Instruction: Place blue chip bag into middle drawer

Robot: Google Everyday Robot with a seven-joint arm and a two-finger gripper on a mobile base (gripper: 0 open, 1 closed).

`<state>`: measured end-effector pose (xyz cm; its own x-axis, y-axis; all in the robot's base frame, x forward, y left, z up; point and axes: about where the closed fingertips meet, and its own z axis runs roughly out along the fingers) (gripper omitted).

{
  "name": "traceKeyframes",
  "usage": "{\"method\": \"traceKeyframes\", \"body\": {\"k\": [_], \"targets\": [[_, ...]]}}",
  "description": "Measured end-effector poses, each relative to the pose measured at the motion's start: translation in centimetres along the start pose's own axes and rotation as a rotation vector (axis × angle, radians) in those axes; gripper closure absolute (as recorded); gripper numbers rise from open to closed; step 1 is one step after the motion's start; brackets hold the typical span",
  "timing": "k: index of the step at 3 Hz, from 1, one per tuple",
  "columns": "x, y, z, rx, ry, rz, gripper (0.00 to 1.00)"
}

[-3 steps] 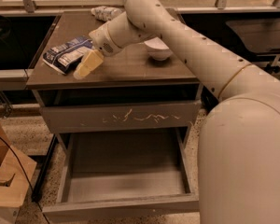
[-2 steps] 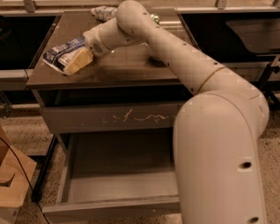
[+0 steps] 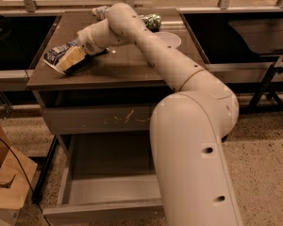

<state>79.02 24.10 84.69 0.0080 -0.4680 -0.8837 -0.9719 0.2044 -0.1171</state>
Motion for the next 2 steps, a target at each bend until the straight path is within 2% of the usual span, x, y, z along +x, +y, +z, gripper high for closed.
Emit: {"method": "traceKeyframes", "body": {"k": [1,2], "targets": [[0.75,-0.31,1.11,-0.008,0.008,0.031,0.17],[0.99,-0.20,1.64,-0.015,0.019,0.045,0.40]]}}
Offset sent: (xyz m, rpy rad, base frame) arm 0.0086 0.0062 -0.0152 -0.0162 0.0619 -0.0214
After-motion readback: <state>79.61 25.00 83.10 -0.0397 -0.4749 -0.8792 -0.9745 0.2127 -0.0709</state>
